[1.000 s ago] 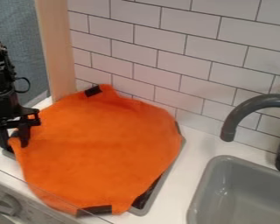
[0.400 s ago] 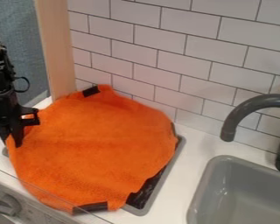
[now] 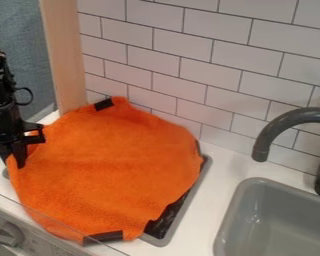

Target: Fold the cloth from left to right

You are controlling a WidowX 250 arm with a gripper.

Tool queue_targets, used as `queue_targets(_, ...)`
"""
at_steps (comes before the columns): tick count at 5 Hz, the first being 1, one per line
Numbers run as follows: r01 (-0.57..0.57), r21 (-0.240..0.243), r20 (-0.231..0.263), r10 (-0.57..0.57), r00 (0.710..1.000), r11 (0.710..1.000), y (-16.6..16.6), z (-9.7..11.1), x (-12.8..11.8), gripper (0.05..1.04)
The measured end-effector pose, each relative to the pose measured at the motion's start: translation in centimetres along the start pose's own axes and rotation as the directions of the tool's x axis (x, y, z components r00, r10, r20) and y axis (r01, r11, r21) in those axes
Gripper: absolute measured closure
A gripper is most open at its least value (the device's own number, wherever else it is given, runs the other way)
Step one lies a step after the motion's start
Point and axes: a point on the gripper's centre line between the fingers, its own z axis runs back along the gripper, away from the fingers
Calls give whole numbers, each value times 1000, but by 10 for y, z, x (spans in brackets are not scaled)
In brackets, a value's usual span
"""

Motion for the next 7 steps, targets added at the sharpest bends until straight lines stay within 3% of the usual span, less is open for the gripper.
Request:
queue_targets(2, 71, -28, 34, -70, 997, 997, -24, 15, 0, 1010)
queue_targets(4, 157, -41, 118, -151, 981, 987, -72, 49, -1, 1010)
queue_targets(6, 234, -58, 178, -220, 959, 971, -134, 53, -6, 1010)
queue_targets(7, 239, -36, 168, -230, 959, 970, -154, 42, -9, 1010)
